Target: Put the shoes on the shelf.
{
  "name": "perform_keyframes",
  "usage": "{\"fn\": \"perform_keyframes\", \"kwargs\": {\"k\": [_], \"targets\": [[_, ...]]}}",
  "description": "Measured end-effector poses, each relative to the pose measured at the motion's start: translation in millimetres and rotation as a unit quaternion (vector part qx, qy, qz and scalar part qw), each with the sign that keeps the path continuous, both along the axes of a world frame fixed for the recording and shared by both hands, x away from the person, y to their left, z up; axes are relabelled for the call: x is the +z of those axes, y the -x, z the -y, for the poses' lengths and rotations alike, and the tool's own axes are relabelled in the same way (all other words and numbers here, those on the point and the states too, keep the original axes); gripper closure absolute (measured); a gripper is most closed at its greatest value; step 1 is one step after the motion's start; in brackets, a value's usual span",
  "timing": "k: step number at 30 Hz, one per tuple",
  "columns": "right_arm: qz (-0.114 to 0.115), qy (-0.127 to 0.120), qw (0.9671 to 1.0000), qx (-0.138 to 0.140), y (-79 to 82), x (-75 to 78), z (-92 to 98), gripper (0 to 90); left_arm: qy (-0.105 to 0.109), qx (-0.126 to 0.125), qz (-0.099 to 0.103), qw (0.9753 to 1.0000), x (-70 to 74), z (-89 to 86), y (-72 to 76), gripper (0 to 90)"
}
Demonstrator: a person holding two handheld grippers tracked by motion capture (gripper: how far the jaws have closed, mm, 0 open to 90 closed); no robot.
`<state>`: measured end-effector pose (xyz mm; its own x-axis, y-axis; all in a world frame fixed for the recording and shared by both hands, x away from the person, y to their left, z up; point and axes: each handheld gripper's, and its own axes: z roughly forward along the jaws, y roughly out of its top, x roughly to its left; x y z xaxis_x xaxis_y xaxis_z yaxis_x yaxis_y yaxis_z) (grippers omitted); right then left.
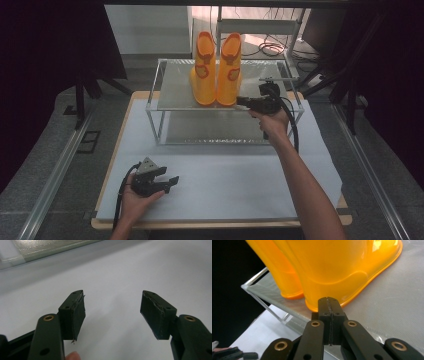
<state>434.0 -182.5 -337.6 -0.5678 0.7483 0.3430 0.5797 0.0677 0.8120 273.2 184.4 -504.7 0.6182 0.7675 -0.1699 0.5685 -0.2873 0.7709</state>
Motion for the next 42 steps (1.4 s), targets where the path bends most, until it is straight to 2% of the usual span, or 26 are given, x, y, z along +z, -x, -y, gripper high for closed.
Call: {"fn": "perform_keyframes", "kwargs": {"k": [6,10,16,17,20,21,23,24,27,28,29,35,36,38,42], "targets": [[0.009,-0.017,0.9998,0.002,12.1,1.9,16.0,89.1,0.000,0.000,0.000,1.0000,0.5,0.7,0.1,36.1],[0.022,-0.030,0.9992,0.011,24.3,0.2,29.0,84.1,0.001,0.001,-0.001,1.0000,0.5,0.5,-0.1,36.1],[0.036,-0.042,0.9984,0.013,40.5,-8.4,49.3,79.1,0.001,0.002,-0.001,1.0000,0.5,0.4,-0.1,36.1],[0.041,-0.051,0.9978,0.014,48.8,-13.5,58.6,77.0,0.001,0.002,-0.001,1.0000,0.3,0.6,-0.4,36.1],[0.048,-0.052,0.9973,0.017,56.2,-18.1,65.4,74.6,0.000,0.001,-0.002,1.0000,0.0,0.9,-0.4,36.1],[0.053,-0.056,0.9968,0.022,66.5,-26.0,74.3,72.3,0.000,0.001,-0.002,1.0000,-0.2,1.1,-0.4,36.1],[0.053,-0.057,0.9968,0.022,70.1,-29.0,77.2,71.5,0.000,0.002,-0.003,1.0000,-0.2,1.3,-0.2,36.1],[0.056,-0.054,0.9968,0.021,80.7,-39.3,85.6,70.0,0.000,0.002,-0.003,1.0000,-0.5,1.3,-0.3,36.1],[0.057,-0.055,0.9967,0.019,92.2,-52.8,95.9,68.3,-0.001,0.002,-0.004,1.0000,-0.8,1.7,-0.4,36.1],[0.057,-0.055,0.9967,0.019,92.2,-52.8,95.9,68.3,-0.001,0.002,-0.003,1.0000,-0.9,1.9,-0.3,36.1],[0.059,-0.051,0.9968,0.018,100.6,-63.9,103.4,66.3,-0.002,0.002,-0.003,1.0000,-0.9,2.2,-0.3,36.1],[0.050,-0.060,0.9968,0.017,120.7,-95.9,115.8,64.5,-0.002,0.005,-0.004,1.0000,-1.0,1.7,-0.5,36.1],[0.050,-0.060,0.9968,0.017,120.7,-95.9,115.8,64.5,-0.002,0.005,-0.004,1.0000,-1.0,1.8,-0.5,36.1],[0.050,-0.070,0.9962,0.016,124.8,-105.6,117.3,63.7,-0.002,0.005,-0.004,1.0000,-0.8,2.3,-0.1,36.0],[0.055,-0.069,0.9959,0.016,126.9,-106.3,116.9,61.5,-0.003,0.006,-0.003,1.0000,-0.7,2.1,0.3,36.0]]}}
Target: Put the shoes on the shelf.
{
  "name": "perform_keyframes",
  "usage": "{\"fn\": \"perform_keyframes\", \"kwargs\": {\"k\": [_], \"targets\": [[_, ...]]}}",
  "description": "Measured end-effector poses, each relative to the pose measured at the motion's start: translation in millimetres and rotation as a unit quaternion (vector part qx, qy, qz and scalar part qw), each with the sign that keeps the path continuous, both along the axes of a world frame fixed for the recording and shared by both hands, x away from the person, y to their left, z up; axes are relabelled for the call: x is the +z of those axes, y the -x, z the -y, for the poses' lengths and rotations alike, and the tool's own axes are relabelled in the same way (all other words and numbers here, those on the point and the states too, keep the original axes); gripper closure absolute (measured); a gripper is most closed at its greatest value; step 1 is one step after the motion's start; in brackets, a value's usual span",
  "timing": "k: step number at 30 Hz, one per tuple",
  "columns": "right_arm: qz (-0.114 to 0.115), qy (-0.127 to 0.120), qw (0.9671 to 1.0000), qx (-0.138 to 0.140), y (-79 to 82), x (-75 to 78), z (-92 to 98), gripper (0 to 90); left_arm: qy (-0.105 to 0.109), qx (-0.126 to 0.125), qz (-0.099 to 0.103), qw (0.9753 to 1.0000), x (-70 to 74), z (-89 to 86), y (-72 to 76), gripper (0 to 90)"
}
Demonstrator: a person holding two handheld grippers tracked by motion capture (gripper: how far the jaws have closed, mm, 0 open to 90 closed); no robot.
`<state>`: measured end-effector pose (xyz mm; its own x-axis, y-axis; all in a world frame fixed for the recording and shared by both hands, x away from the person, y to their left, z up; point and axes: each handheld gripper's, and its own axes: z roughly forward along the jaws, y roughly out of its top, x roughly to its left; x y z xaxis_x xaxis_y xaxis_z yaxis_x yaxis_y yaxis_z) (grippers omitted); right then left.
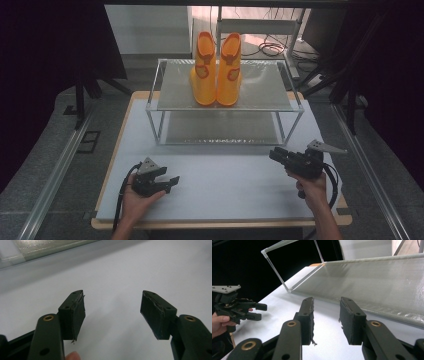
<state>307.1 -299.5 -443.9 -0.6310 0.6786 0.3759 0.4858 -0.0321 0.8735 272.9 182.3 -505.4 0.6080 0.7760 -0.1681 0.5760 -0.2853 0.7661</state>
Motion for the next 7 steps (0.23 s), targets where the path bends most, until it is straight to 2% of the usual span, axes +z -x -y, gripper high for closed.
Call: {"fn": "perform_keyframes", "kwargs": {"k": [2,4,7], "targets": [[0.008,0.004,1.0000,-0.001,1.6,0.4,-0.7,58.5,0.000,0.001,0.000,1.0000,-0.5,-0.7,-0.2,36.0],[0.012,0.010,0.9999,-0.005,4.3,1.3,0.1,51.7,0.000,0.001,0.000,1.0000,-0.7,-1.6,-0.1,36.0],[0.010,0.005,0.9999,-0.011,6.1,0.3,3.5,48.3,-0.001,0.001,0.001,1.0000,-0.5,-2.3,0.0,36.0]]}}
